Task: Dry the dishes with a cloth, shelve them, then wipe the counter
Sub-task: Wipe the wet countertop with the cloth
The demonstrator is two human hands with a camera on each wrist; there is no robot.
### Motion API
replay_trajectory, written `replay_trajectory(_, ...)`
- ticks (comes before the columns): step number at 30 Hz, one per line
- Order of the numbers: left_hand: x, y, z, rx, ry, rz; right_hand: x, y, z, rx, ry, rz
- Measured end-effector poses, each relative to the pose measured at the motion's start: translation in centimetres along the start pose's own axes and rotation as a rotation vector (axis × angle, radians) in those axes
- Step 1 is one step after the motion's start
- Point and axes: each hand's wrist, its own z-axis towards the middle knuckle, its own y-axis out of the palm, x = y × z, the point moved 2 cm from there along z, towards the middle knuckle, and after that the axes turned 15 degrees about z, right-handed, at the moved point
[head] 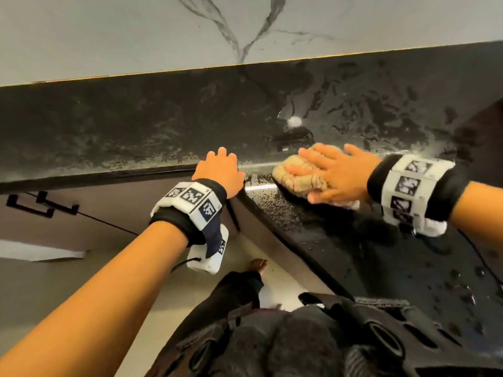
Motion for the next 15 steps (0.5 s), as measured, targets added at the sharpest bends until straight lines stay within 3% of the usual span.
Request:
replay_trajectory(3,1.0,-2.2,1.1,-0.037,0.038,0.012,1.6,-3.3,3.8,0.12,0.115,0.151)
replay_trajectory(9,2.5,-6.2,4.2,-0.107,0.095,0.093,5.3,-10.0,14.4,0.226,0.141,0.26)
replay_trajectory(13,4.1,-4.8,5.7,-0.191,-0.027,0.014,9.5,-14.0,17.9,0.295,0.121,0.287)
replay_trajectory(15,4.2,-3.4,6.3,-0.169,-0.055,-0.001,11.8,-15.1,18.8,0.294,0.15,0.311)
